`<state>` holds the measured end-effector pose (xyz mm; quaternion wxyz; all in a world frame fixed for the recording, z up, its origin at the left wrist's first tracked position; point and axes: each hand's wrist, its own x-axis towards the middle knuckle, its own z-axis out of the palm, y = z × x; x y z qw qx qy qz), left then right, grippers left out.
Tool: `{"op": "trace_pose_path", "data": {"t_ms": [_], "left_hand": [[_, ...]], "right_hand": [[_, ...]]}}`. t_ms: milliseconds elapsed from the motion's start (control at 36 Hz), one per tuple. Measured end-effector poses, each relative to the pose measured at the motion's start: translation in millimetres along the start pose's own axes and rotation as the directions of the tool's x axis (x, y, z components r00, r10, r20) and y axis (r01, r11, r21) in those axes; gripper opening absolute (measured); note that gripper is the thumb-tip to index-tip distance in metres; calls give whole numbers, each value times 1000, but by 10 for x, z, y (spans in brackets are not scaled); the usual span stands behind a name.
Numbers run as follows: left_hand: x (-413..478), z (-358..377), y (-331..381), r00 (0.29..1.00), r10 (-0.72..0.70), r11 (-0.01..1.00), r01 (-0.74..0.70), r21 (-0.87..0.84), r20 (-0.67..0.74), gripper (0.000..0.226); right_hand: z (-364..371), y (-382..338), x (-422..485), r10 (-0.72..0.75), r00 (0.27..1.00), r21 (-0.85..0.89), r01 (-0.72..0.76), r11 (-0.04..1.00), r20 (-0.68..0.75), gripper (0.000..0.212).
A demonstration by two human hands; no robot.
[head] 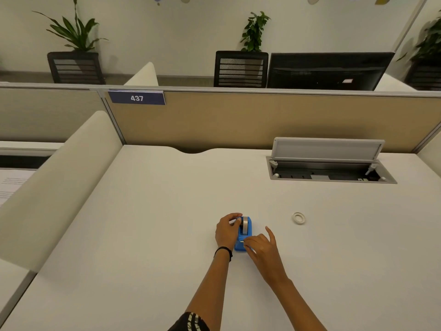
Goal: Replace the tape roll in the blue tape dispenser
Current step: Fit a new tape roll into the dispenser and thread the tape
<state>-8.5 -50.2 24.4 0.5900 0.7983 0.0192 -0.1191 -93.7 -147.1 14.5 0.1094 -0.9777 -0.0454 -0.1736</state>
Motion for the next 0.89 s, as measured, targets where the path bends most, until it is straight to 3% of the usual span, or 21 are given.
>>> {"op": "trace_pose_path", "data": {"t_ms": [111, 222, 278, 389, 500, 667, 750, 833, 889], "left_hand": [[4, 4, -10, 1000, 4, 1000, -4, 11, -1, 23], [12, -1, -20, 1000, 22, 999, -22, 46, 11, 23], [6, 1, -24, 999, 46, 994, -48, 96, 20, 24], [-43, 10, -42, 994, 99, 984, -104, 147, 41, 25], [-68, -18, -46, 992, 97, 981, -109, 158, 83, 29], [-129, -78, -71, 981, 91, 965, -129, 230, 170, 37], [-215, -97, -95, 983, 89, 952, -132, 278, 162, 39], [-243, -154, -169, 973, 135, 910, -197, 366, 186, 40], [-264, -189, -227, 965, 147, 890, -225, 396, 219, 44]], "right_hand": [[-23, 4, -32, 37, 999, 24, -36, 999, -21, 61], [-7, 31, -20, 5, 1000, -51, -5, 999, -9, 10], [11, 42, -32, -6, 1000, -50, 5, 999, -28, 7], [-53, 20, -35, 35, 997, -4, -36, 999, -67, 48], [-84, -7, -28, 57, 995, -11, -58, 998, -77, 42], [-110, -58, -84, 141, 978, 57, -133, 989, -154, 68], [-120, -41, -71, 200, 969, 116, -183, 976, -149, 57], [-100, -5, -61, 225, 967, 184, -202, 962, -116, 13], [-89, 42, -11, 239, 968, 233, -216, 948, -77, 11]]}}
